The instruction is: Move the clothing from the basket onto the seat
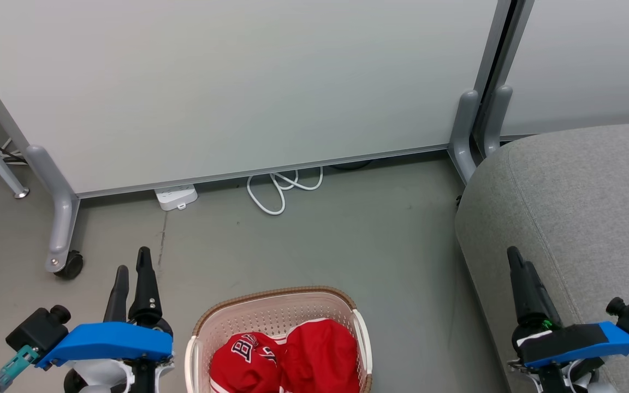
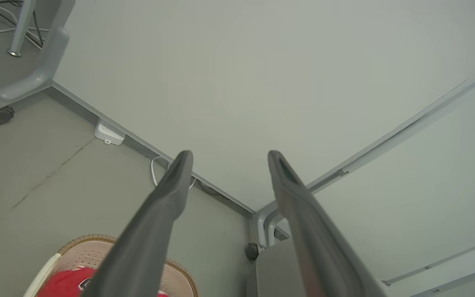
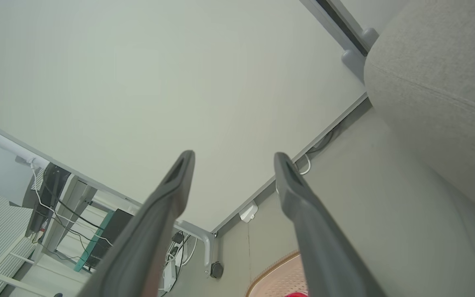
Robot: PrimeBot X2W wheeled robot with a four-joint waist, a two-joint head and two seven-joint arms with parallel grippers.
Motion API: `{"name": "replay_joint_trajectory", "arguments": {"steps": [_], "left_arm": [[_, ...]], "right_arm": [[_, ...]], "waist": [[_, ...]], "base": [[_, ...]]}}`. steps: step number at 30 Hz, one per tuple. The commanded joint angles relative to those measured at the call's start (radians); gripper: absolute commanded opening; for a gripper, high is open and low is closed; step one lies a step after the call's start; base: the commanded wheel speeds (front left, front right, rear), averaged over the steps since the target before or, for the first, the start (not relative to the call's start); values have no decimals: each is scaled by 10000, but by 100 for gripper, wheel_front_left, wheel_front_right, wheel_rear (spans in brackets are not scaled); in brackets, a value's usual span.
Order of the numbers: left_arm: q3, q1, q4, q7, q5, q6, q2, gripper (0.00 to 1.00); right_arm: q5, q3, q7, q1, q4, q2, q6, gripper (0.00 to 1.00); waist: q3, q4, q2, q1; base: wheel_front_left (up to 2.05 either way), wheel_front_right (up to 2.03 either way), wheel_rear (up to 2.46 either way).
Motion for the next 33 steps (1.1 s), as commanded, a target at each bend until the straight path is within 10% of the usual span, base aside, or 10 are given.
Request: {"name": "replay_joint_trajectory", "arguments": {"steps": [1,33], "left_arm": [[-74,-282,-118,-107,401,14,86,100],[-1022,-435,220,-1020,4473,247,356,100]], "right_arm": [[-371,49,-113,-323,-116,-67,14,100],[-4161,589,-1031,-396,120,-84,20,100]], "waist": [[0,2,0,0],[92,47,0,0]], "base": [[0,0,0],[0,0,0]]}}
